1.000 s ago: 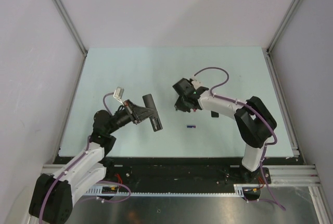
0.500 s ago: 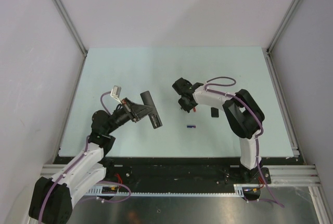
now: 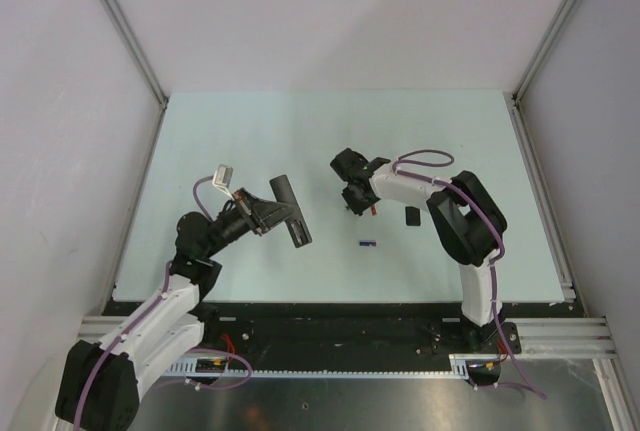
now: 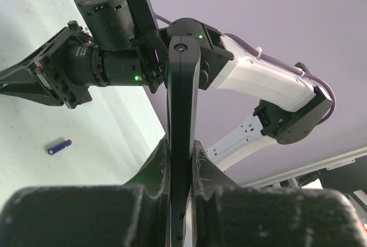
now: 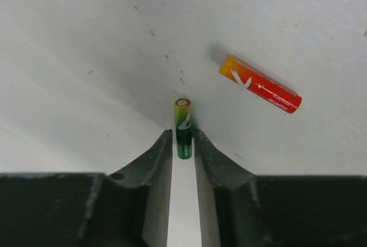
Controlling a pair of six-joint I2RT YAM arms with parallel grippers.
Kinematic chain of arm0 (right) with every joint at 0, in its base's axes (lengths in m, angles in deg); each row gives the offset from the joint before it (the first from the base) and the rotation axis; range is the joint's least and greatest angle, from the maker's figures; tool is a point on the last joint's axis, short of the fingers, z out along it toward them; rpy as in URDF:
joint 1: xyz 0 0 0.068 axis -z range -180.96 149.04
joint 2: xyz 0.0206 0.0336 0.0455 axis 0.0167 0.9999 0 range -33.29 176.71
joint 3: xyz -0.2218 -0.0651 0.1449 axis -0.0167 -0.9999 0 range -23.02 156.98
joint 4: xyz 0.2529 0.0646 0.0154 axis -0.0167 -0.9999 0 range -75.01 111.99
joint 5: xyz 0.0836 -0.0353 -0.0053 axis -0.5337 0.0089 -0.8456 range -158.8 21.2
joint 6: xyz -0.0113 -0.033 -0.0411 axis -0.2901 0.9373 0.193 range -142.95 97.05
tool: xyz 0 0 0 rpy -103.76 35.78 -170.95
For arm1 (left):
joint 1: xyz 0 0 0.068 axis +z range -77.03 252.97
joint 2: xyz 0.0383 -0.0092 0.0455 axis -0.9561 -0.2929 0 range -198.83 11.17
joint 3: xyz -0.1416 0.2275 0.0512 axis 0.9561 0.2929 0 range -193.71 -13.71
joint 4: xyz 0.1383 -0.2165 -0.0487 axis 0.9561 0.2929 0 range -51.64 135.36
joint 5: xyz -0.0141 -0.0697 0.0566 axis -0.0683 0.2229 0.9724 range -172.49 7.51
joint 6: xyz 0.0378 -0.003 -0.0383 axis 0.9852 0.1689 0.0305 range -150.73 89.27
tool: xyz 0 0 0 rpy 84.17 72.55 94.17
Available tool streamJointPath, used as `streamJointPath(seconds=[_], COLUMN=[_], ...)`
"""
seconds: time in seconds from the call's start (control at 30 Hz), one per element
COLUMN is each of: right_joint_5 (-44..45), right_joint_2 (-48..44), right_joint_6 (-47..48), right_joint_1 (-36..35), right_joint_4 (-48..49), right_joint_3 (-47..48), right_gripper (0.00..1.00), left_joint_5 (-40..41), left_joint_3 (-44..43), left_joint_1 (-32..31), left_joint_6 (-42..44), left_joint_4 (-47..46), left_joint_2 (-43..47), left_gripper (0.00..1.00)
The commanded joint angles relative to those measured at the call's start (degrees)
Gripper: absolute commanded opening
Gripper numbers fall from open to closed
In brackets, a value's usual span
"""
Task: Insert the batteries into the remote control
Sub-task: Adjust the battery at the center of the board.
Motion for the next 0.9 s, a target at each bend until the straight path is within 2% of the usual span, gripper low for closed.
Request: streamJointPath(seconds=[0.0,0.17,0.37,0.5,0.63,0.83,0.87], right_joint_5=[0.2,0.2,0.9,1.7,1.6,6.0,7.0], right_joint_2=[1.9,1.5,-0.5,-4.0,-7.4,-12.0,-12.5], right_joint_6=[1.2,2.6,5.5,11.3,21.5,28.4,32.6], right_joint_1=[0.1,0.1,-0.6,-1.9,-3.6,-5.4,-5.5], right_joint_4=[-5.3,-6.1,-7.1,-6.7,-6.4,-7.0,-6.7], right_joint_3=[0.6,0.5,0.6,0.6,0.7,0.7,0.7], right_gripper=[0.30,0.40,0.42,0.44,0.47,0.51,0.50], left_joint_5=[0.9,0.9,0.7,0.5,0.6,2.1,2.3], left_joint_3=[-1.1,-0.8,-1.0,-1.5,-2.5,-4.1,-4.2], left_joint_1=[0.4,0.4,0.4,0.4,0.4,0.4,0.4], left_joint_6=[-0.8,-0.9,-0.8,-0.9,-1.2,-0.9,-0.9], left_joint_4=[-1.8,-1.7,-1.5,-1.3,-1.4,-1.3,-1.3], left_joint_2=[0.7,1.1,1.4,1.4,1.2,1.5,1.6], left_gripper=[0.00,0.00,0.00,0.00,0.00,0.00,0.00])
